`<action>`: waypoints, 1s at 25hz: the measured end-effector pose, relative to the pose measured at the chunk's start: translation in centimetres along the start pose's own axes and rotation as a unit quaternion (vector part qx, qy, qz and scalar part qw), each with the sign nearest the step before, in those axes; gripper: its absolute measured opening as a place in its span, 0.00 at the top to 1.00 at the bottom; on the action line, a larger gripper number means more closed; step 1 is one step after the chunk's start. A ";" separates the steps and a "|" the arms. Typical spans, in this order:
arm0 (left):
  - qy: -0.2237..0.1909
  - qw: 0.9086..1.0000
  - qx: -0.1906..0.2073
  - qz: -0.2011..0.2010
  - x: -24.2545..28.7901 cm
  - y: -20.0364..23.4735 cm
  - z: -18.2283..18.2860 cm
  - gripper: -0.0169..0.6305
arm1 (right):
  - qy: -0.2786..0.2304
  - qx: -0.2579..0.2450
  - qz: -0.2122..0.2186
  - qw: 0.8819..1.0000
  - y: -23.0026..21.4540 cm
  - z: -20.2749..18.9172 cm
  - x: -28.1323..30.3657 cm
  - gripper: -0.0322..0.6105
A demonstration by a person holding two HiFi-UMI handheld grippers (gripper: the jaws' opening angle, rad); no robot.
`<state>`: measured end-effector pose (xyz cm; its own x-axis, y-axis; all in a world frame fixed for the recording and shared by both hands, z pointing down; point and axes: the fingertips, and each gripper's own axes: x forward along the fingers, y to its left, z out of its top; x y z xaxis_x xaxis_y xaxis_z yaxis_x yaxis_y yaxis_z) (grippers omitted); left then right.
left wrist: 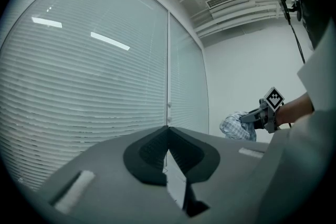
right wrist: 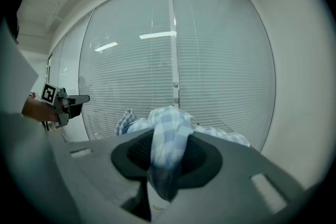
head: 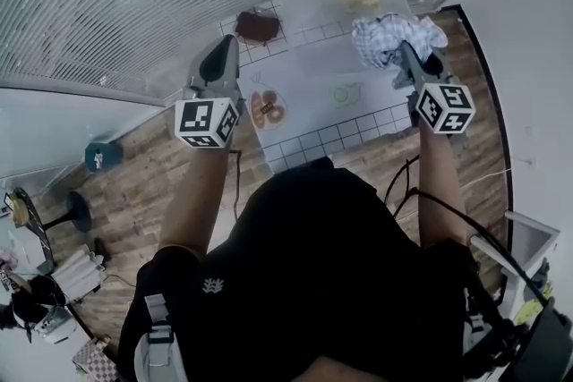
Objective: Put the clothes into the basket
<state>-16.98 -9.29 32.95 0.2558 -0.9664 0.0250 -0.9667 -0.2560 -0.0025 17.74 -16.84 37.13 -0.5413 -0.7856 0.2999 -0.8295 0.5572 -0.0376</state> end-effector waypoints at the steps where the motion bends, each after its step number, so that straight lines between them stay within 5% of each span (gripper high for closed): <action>1: 0.001 1.000 0.001 0.000 -0.1 0.0 -0.1 0.96 | -0.001 0.000 0.002 1.000 0.1 0.2 0.3 0.79; 25: 0.005 1.000 0.006 0.022 0.8 1.8 0.6 0.96 | -0.020 0.005 0.049 0.999 2.4 2.7 6.0 0.79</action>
<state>-18.49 -10.54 32.33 0.2123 -0.9766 0.0339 -0.9769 -0.2129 -0.0166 12.16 -20.94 36.25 -0.6243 -0.7380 0.2562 -0.7740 0.6287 -0.0750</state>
